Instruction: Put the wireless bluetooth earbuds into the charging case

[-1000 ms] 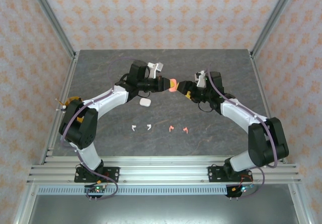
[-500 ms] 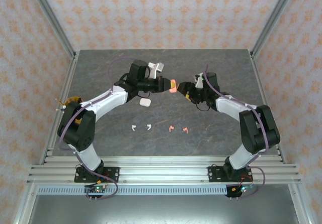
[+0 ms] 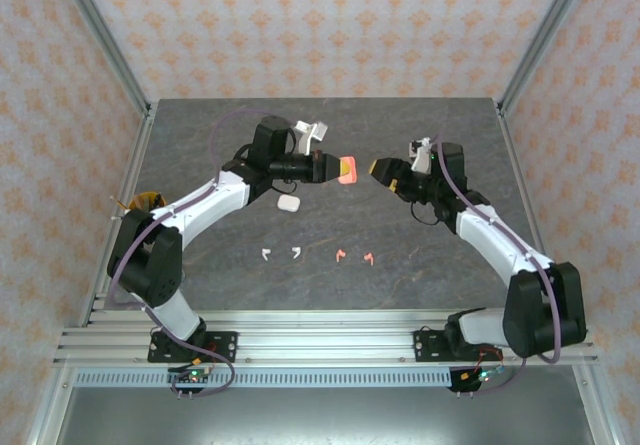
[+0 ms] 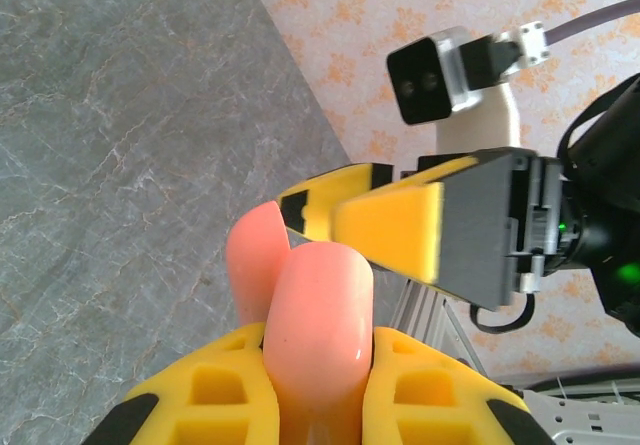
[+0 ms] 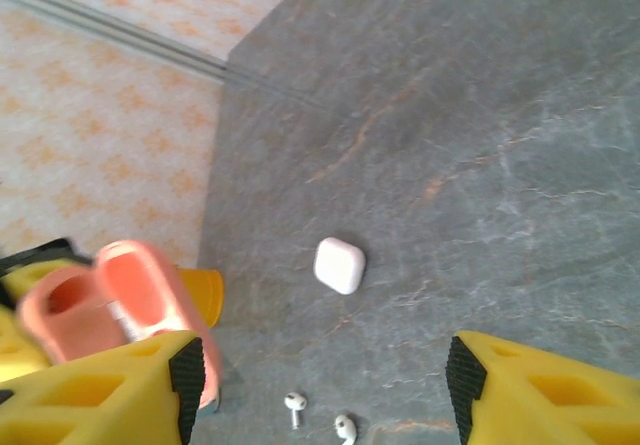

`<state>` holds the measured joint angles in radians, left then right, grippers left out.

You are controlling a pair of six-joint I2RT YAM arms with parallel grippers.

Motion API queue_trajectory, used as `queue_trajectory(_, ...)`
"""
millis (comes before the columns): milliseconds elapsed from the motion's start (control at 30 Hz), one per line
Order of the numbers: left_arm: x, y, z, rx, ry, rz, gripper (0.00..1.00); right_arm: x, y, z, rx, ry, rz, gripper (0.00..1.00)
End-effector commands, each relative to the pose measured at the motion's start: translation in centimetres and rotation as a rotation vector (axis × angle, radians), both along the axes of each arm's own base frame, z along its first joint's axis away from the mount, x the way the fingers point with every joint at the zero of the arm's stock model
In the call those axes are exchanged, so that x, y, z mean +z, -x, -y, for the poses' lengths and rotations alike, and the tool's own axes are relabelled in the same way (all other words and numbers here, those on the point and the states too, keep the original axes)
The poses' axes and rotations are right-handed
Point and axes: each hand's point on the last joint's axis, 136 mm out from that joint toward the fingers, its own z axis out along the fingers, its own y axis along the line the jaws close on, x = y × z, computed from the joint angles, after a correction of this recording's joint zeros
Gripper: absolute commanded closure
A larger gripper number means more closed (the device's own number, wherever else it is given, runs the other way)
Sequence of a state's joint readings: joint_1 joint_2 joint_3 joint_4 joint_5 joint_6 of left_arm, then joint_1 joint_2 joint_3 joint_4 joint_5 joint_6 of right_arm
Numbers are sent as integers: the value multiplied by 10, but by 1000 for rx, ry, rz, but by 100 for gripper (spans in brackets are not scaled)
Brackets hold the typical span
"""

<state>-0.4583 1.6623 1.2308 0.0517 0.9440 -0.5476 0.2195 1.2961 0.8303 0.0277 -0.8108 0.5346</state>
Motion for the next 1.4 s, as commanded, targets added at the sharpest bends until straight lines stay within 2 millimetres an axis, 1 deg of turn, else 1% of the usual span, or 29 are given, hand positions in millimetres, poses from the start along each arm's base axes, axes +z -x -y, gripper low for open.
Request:
queue_trajectory(0,21,2,8,-54,35,51,100,7,12,-12,100,-45,23,38)
queue_trajectory(167,26,-2,11,-50,67,35,100,18,10,-21,146,-96,42,46)
queue_trajectory(500,27,-5,15,-48,86,26,100,28,10,-30,187,-108,63,50)
queue_trajectory(700,31,-6,17,-51,108,26,100,31,3,-38,200,-108,69,53)
queue_trajectory(800,34,-4,20,-60,115,27,100,31,-1,-40,196,-106,69,57)
queue_trajectory(1000,32,-1,21,-69,112,23,100,32,-7,-40,190,-107,71,63)
queue_trajectory(1367,28,-1,24,-74,110,15,100,35,-6,-43,208,-120,77,85)
